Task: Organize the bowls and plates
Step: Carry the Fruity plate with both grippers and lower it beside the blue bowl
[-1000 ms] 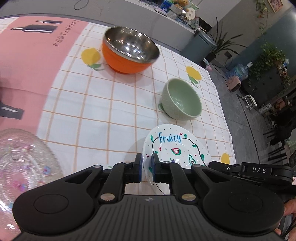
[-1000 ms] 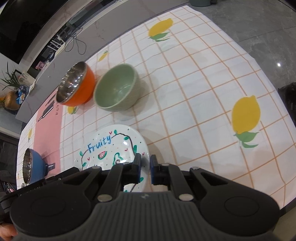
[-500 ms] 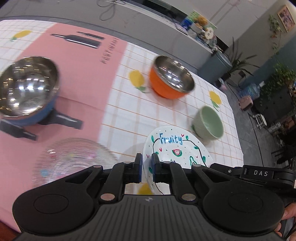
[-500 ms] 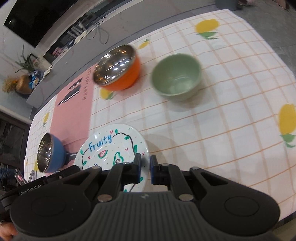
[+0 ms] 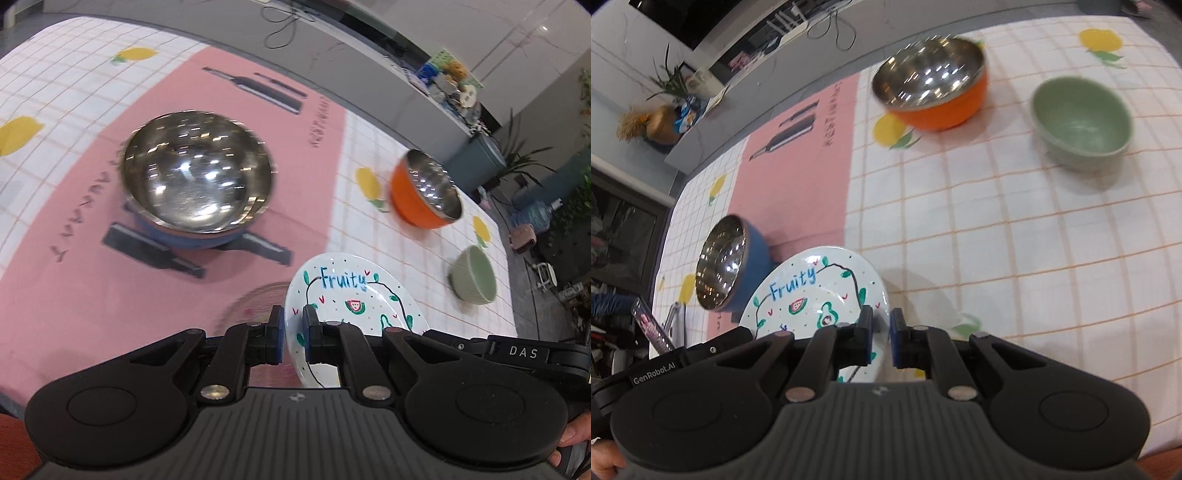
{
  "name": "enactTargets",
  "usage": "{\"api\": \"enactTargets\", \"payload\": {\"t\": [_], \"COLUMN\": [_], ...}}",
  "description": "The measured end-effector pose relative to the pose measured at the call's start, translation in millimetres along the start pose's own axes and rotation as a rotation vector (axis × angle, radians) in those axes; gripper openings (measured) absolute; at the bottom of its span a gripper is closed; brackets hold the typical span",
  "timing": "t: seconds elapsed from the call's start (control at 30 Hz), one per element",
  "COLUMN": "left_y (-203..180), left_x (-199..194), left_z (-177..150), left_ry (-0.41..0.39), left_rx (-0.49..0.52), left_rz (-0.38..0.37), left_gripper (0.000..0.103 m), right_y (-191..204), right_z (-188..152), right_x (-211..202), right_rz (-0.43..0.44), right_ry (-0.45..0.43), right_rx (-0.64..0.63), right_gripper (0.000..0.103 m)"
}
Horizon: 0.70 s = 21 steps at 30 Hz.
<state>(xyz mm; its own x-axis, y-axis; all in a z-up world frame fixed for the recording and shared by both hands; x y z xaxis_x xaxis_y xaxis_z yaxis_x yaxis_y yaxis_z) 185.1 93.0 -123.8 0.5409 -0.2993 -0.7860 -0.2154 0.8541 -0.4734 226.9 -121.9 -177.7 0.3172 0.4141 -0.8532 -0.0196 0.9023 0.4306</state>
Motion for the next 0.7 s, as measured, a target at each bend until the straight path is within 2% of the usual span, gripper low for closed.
{"api": "enactTargets", "payload": {"t": [0.33,0.7], "left_y": [33,39], "left_x": [-2,11], "left_z": [-11,-26], "left_ry": [0.029,0.058], "left_rx": [-0.019,0.018], "left_rz": [0.030,0.056], "left_gripper": [0.011,0.013], "right_y": [24,19], "right_z": [-18,-32], "right_x": [23,34], "right_rz": [-0.013,-0.068], "right_ry": [0.045,0.040], "right_rx": [-0.054,-0.112], "right_gripper": [0.007,0.008]}}
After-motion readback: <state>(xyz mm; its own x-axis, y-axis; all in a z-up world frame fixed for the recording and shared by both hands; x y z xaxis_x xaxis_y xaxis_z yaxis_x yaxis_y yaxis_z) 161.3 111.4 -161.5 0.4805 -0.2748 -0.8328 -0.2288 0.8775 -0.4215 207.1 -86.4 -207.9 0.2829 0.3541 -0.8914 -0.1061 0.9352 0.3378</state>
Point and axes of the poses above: each gripper's, at about its wrist camera, not at the fingertips, and x roughly the way its jaws point, y to its left, z to its top, the point moved 10 cm from there along x, roughly the way its jaws point, and after that the axes turned 4 degrees about -z, right-handed, at the moved point
